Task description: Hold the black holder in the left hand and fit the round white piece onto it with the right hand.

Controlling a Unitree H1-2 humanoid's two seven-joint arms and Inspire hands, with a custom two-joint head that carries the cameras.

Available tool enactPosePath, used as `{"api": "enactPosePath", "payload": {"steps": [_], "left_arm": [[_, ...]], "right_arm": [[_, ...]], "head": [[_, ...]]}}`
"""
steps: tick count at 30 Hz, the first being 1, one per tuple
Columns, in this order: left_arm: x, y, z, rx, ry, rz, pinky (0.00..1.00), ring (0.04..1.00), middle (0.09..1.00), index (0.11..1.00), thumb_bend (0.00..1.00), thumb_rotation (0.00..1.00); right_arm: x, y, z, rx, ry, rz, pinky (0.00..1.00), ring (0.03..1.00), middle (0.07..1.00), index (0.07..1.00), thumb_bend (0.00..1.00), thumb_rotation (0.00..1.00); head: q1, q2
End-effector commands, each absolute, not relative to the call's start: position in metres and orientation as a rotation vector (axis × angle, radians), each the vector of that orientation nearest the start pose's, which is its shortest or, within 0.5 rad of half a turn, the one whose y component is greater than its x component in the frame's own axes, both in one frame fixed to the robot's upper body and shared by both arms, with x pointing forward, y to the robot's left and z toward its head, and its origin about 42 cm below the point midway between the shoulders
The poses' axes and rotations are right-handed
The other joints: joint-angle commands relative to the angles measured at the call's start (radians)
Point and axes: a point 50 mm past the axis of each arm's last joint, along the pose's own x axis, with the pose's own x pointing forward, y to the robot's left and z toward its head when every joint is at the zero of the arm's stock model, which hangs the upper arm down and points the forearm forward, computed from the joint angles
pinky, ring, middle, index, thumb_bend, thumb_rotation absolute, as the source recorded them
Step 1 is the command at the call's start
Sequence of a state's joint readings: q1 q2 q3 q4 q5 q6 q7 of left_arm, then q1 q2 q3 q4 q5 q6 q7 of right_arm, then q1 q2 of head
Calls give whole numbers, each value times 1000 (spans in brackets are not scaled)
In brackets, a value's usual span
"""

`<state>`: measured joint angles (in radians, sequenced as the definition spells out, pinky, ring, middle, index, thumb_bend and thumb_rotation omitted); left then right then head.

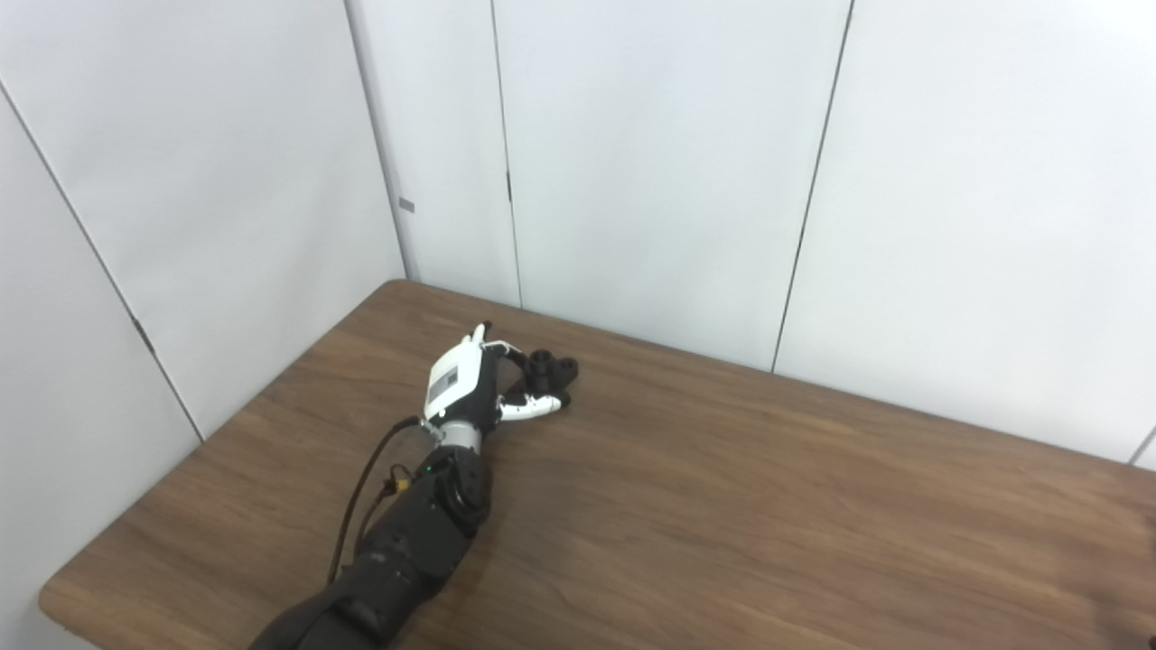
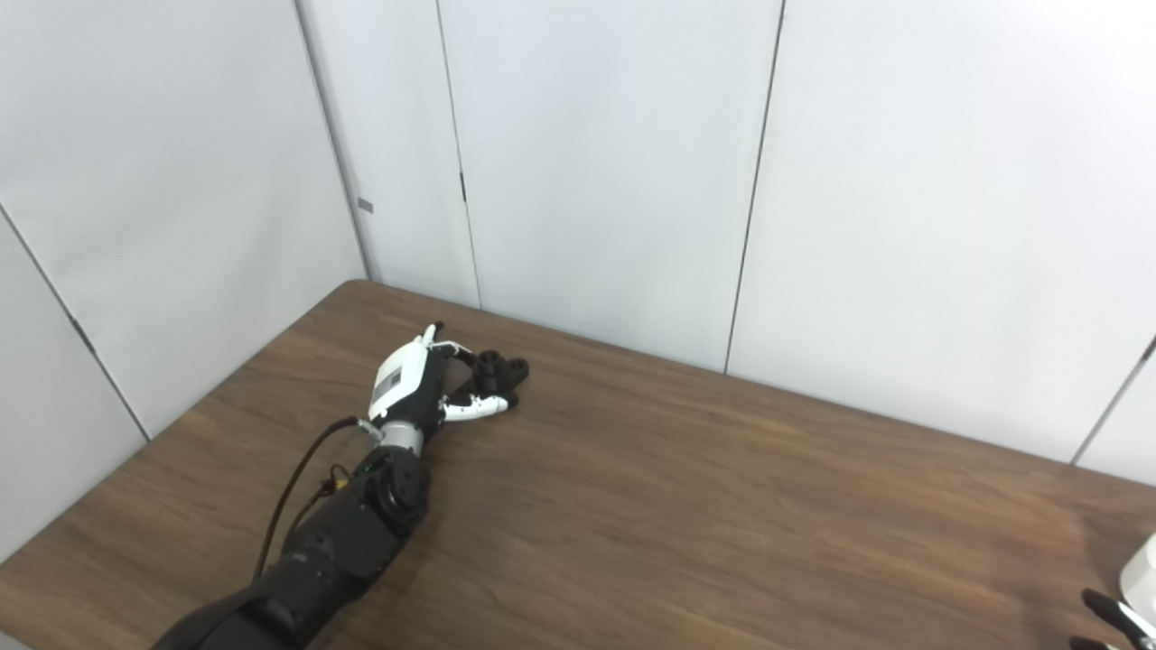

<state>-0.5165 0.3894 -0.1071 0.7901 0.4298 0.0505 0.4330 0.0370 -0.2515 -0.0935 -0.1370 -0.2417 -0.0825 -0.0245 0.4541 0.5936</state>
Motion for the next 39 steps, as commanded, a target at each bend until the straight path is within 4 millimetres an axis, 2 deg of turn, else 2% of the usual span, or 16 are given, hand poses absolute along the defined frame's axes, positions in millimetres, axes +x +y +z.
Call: {"api": "enactPosePath", "payload": {"steps": [1, 2, 3, 6, 24, 28, 31, 39], "left_arm": [[414, 344, 73, 898, 209, 303, 1000, 1000, 986, 539, 706, 56], [414, 344, 72, 897, 211, 300, 1000, 1000, 981, 510, 599, 58], [413, 343, 72, 901, 214, 299, 1000, 1000, 973, 500, 562, 58], [412, 342, 68, 917, 226, 293, 1000, 1000, 946, 486, 528, 58], [407, 345, 60, 980, 219, 278, 1000, 1000, 910, 484, 524, 57], [404, 344, 59, 953, 194, 206, 1000, 1000, 926, 485, 524, 56], [400, 340, 62, 876, 144, 87, 1000, 1000, 952, 484, 524, 56], [393, 311, 76, 883, 24, -160, 1000, 1000, 985, 483, 525, 64]], "right_arm": [[271, -313, 163, -509, -255, -102, 587, 732, 856, 814, 537, 0], [271, -314, 162, -508, -254, -103, 587, 731, 856, 813, 538, 0], [271, -314, 163, -509, -254, -103, 588, 730, 856, 813, 540, 0], [271, -315, 162, -508, -254, -104, 591, 732, 856, 813, 541, 0], [278, -313, 163, -508, -257, -106, 585, 723, 853, 813, 535, 0], [280, -309, 163, -500, -266, -103, 580, 720, 848, 808, 537, 0], [281, -306, 163, -494, -269, -97, 577, 719, 848, 807, 539, 0], [284, -298, 163, -496, -267, -99, 548, 696, 831, 785, 575, 0]], "head": [[0, 0], [0, 0], [-2, 3], [-2, 3], [-12, 0], [-37, -1], [-61, 0], [-118, 13]]}}
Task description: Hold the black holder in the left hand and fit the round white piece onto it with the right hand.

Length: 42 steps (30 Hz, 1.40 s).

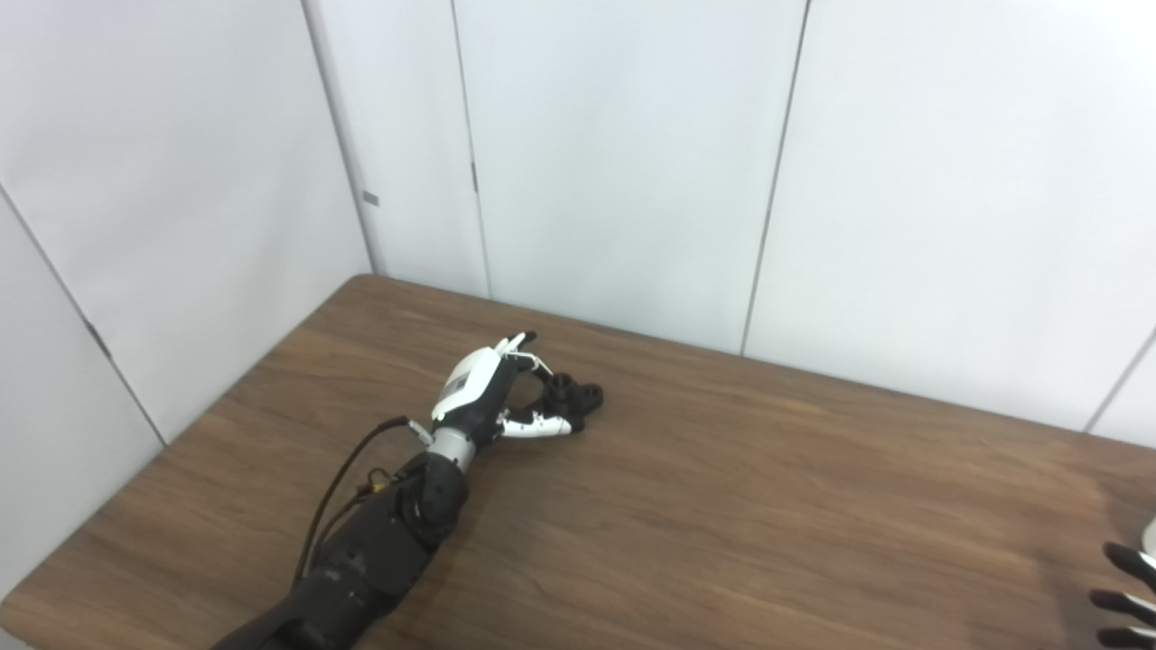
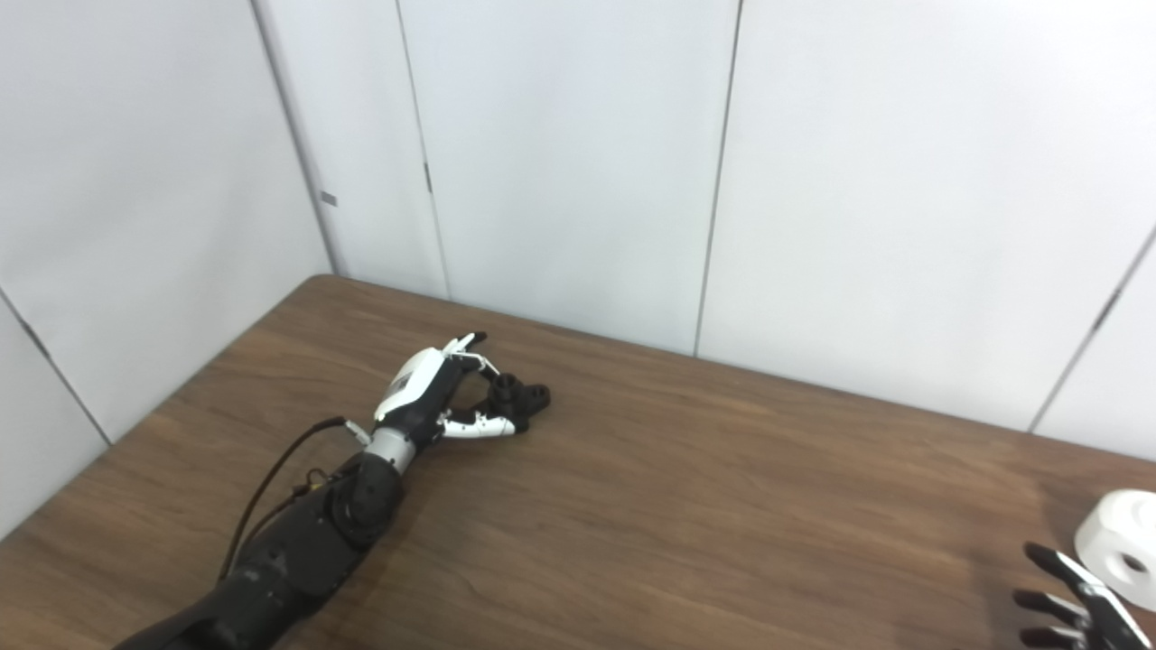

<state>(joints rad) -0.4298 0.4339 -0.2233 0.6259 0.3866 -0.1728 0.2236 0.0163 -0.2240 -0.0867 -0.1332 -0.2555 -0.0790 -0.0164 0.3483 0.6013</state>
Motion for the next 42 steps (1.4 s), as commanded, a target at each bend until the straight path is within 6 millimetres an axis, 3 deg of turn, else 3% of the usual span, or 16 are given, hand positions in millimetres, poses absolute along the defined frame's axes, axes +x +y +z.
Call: {"api": "enactPosePath", "payload": {"steps": [1, 4, 13, 24, 31, 37, 42], "left_arm": [[393, 306, 78, 875, 9, -188, 1000, 1000, 986, 483, 525, 63], [392, 289, 81, 857, -23, -267, 1000, 1000, 987, 482, 525, 62], [381, 226, 78, 888, -103, -530, 1000, 1000, 999, 483, 525, 61], [361, 150, 61, 939, -188, -798, 1000, 1000, 988, 482, 525, 62], [352, 125, 51, 929, -213, -887, 1000, 1000, 976, 481, 524, 61], [352, 116, 46, 948, -206, -928, 1000, 1000, 979, 481, 524, 59], [353, 115, 45, 976, -208, -932, 1000, 1000, 975, 481, 524, 60]], "right_arm": [[285, -298, 163, -501, -267, -101, 547, 695, 830, 783, 577, 0], [287, -297, 163, -509, -274, -103, 547, 690, 825, 779, 592, 0], [288, -287, 175, -496, -279, -95, 522, 670, 818, 769, 605, 140], [288, -267, 188, -495, -315, -101, 520, 668, 803, 764, 593, 63], [289, -256, 193, -487, -335, -96, 508, 663, 803, 763, 587, 27], [291, -253, 194, -478, -334, -101, 498, 660, 811, 764, 585, 30], [293, -252, 201, -483, -348, -101, 515, 672, 813, 767, 582, 35]], "head": [[-13, 5], [-38, 12], [-117, 33], [-244, 63], [-305, 76], [-322, 79], [-417, 86]]}}
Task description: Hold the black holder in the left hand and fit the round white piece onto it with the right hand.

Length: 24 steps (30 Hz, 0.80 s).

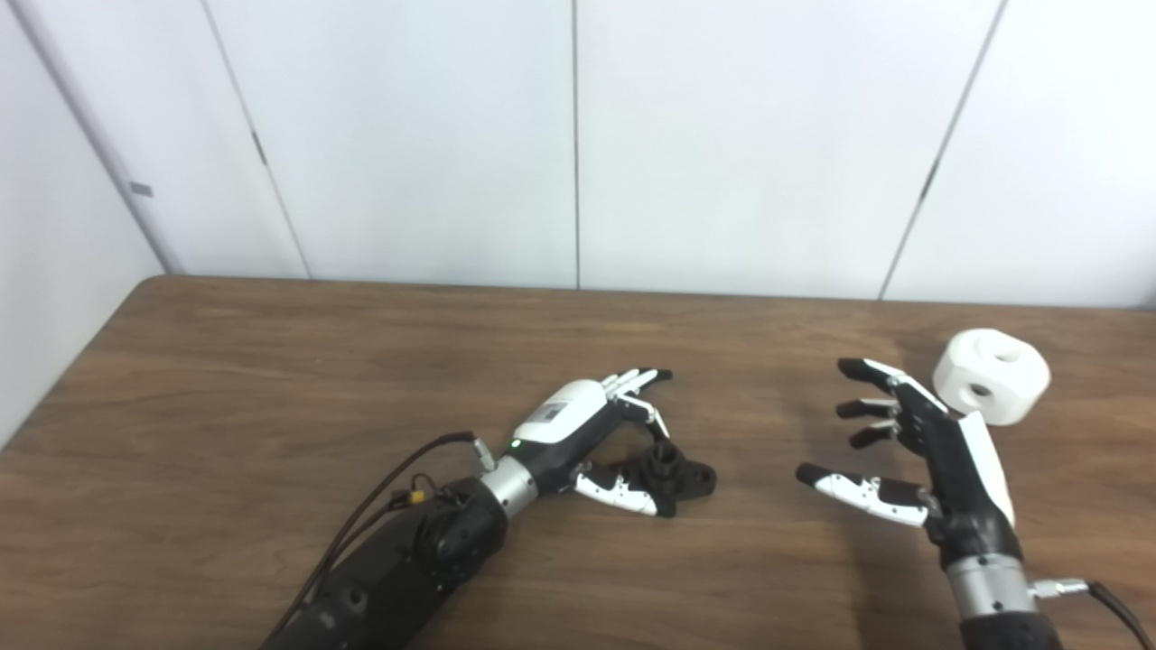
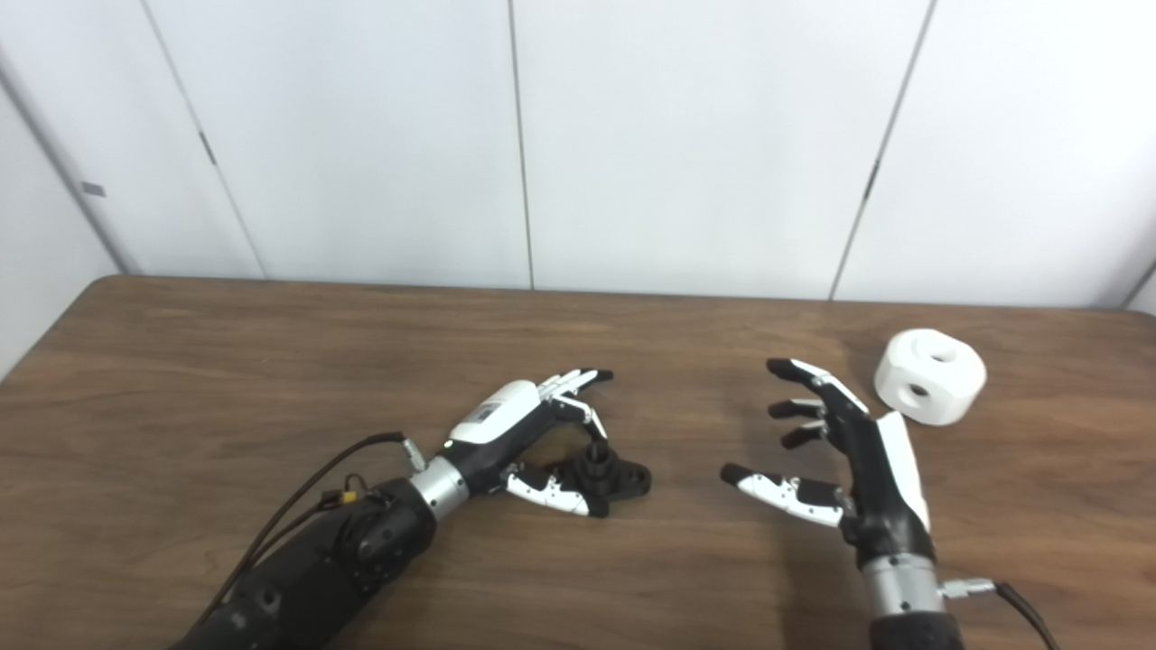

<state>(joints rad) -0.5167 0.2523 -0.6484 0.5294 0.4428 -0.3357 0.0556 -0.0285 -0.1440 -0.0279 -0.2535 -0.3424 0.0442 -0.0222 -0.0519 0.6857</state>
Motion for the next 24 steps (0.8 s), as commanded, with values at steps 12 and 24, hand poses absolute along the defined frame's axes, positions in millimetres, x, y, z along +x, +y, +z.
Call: {"api": "enactPosePath", "payload": {"steps": [12, 24], "left_arm": [[358, 148, 38, 1016, -167, -904, 1000, 1000, 976, 482, 524, 58], [361, 189, 27, 999, -148, -886, 1000, 1000, 965, 482, 524, 56]], "right_arm": [[320, -257, 277, -1016, -236, 8, 556, 743, 847, 814, 748, 231], [383, -252, 337, -1535, -31, -63, 649, 859, 936, 813, 886, 242]], "head": [[-375, -65], [-630, -190]]}}
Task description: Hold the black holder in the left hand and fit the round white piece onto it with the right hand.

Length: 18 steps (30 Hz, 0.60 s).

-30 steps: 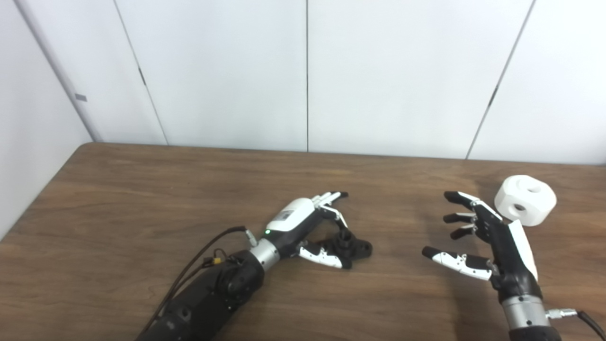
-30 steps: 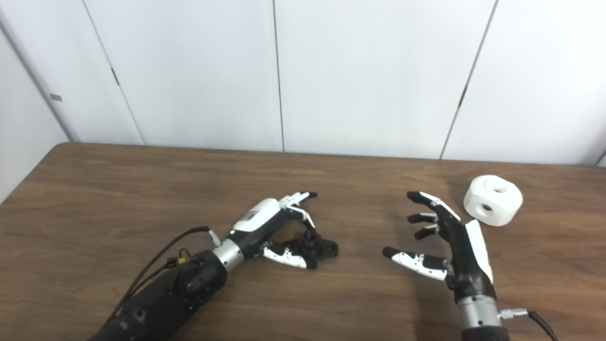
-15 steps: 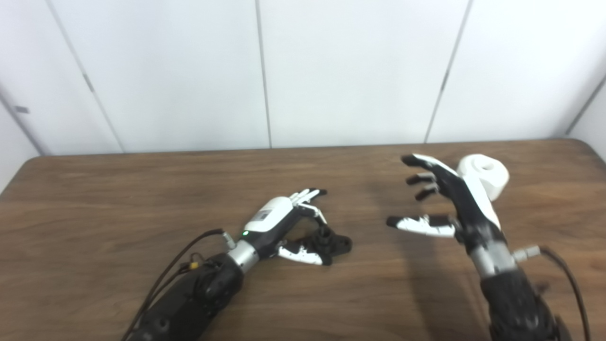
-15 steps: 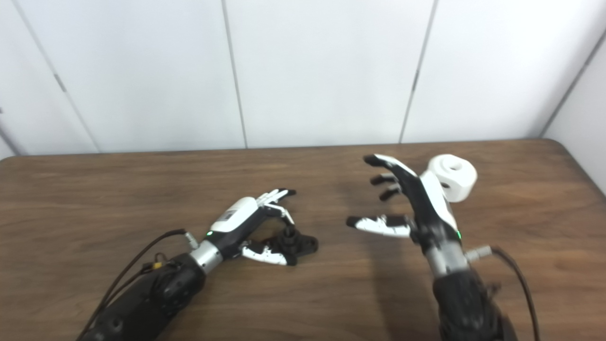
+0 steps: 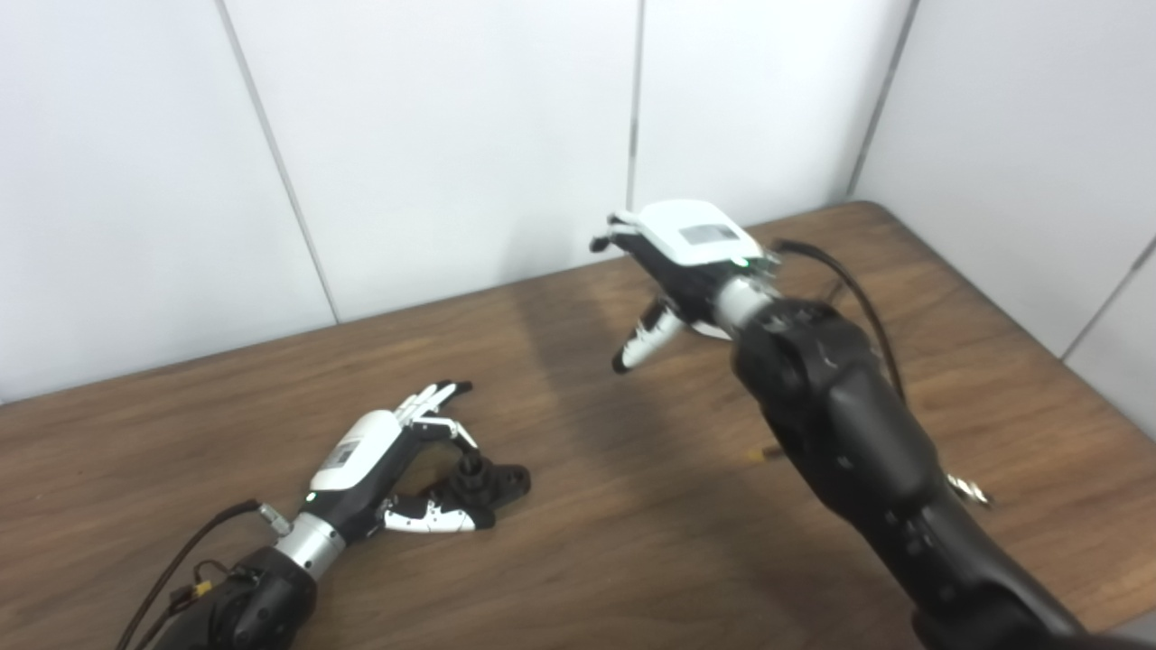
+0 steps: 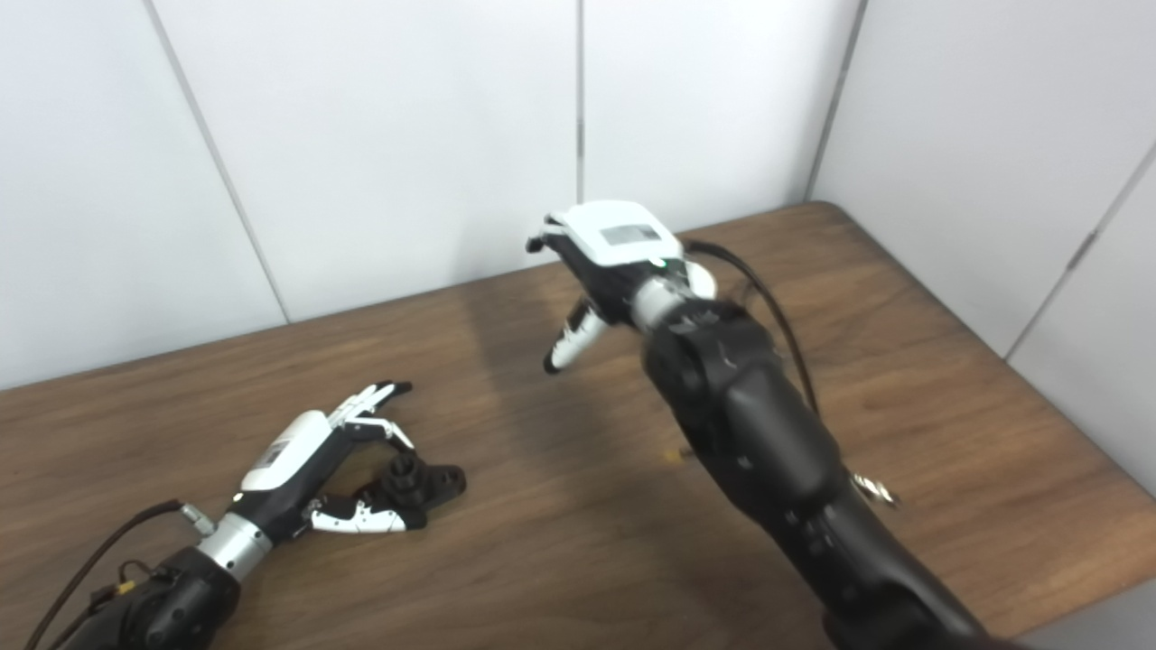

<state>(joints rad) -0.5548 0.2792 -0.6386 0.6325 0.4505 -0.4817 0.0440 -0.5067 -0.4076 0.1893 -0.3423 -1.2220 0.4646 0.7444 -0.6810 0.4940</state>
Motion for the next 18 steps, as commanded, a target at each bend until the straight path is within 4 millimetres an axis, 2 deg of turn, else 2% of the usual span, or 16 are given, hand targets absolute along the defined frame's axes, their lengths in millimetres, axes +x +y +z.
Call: {"api": "enactPosePath", "payload": {"steps": [1, 3, 8, 13, 15, 18], "left_arm": [[361, 191, 27, 1003, -148, -884, 1000, 1000, 963, 482, 524, 55], [360, 193, 27, 1005, -148, -879, 1000, 1000, 957, 482, 524, 55], [360, 198, 27, 1004, -139, -874, 1000, 1000, 953, 482, 524, 54], [360, 202, 26, 1014, -128, -874, 1000, 1000, 956, 482, 524, 54], [360, 203, 25, 1013, -126, -873, 1000, 1000, 955, 482, 524, 53], [360, 204, 25, 1012, -126, -874, 1000, 1000, 953, 482, 524, 53]], "right_arm": [[389, -255, 341, -1552, -16, -76, 664, 864, 938, 811, 890, 243], [397, -262, 348, -1575, 16, -93, 687, 876, 944, 816, 900, 245], [413, -281, 362, -1643, 109, -110, 644, 869, 973, 847, 902, 237], [419, -298, 373, -1686, 224, -66, 717, 939, 996, 888, 937, 299], [421, -305, 378, -1694, 294, -46, 768, 984, 1000, 908, 966, 335], [423, -313, 384, -1682, 381, -37, 857, 999, 1000, 922, 991, 338]], "head": [[-7, -4], [-17, -11], [-34, -27], [-46, -37], [-50, -40], [-52, -43]]}}
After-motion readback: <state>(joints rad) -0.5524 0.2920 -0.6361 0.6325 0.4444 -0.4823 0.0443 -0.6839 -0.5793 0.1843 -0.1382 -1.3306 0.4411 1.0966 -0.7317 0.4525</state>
